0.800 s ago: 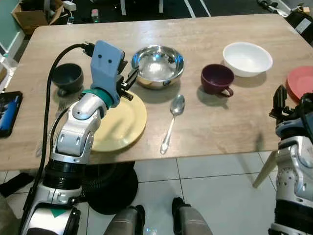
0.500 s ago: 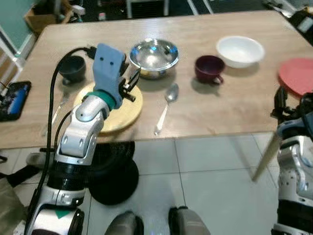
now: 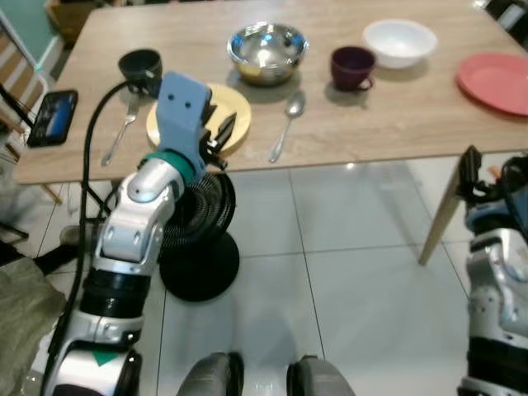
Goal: Setting the table
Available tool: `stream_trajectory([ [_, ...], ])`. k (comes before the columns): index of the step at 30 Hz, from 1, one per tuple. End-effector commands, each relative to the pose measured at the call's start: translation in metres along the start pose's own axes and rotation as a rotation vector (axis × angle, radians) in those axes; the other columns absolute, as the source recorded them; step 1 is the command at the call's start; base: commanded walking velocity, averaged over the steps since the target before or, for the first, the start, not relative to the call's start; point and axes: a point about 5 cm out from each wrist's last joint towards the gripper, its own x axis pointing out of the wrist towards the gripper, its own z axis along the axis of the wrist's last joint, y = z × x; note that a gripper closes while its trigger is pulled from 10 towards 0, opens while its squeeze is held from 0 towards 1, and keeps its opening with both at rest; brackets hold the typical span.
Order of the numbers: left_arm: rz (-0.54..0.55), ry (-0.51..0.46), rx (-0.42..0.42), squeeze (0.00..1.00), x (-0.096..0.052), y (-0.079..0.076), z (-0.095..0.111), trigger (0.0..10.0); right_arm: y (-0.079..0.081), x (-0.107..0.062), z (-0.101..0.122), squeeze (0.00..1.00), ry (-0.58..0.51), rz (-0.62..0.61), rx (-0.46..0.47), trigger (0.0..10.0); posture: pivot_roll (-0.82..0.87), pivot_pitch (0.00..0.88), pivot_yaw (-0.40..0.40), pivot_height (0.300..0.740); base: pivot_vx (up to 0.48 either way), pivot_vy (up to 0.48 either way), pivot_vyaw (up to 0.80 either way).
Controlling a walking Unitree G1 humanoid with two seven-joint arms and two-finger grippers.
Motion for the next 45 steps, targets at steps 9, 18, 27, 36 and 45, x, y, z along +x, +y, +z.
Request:
stream_trajectory([
  [9,0.008,0.029,0.008,0.0,-0.0041,0.003,-0.0082,10.0,0.0023,-0.0018,-0.0032,0.0,0.01,0.002,0.003,10.0,0.0,0.051,0.082,0.74,-0.377,0.0,0.0],
  [18,0.006,0.029,0.006,0.0,-0.0034,0.0023,-0.0088,10.0,0.0006,-0.0019,-0.0029,0.0,0.008,-0.002,-0.002,10.0,-0.01,0.053,0.08,0.74,-0.38,0.0,0.0],
  [27,0.007,0.027,0.003,0.0,-0.003,0.0018,-0.0089,10.0,0.0003,-0.0013,-0.0022,0.0,0.006,0.0,-0.005,10.0,-0.01,0.055,0.078,0.74,-0.377,0.0,0.0],
  [36,0.006,0.026,0.002,0.0,-0.0027,0.0016,-0.0092,10.0,0.0002,-0.0014,-0.002,0.0,0.006,0.002,-0.009,10.0,-0.01,0.055,0.077,0.74,-0.37,0.0,0.0],
  [45,0.003,0.024,0.001,0.0,-0.0019,0.0005,-0.0093,10.0,0.0001,-0.0007,-0.0016,0.0,0.004,0.006,-0.014,10.0,-0.02,0.051,0.076,0.74,-0.366,0.0,0.0],
])
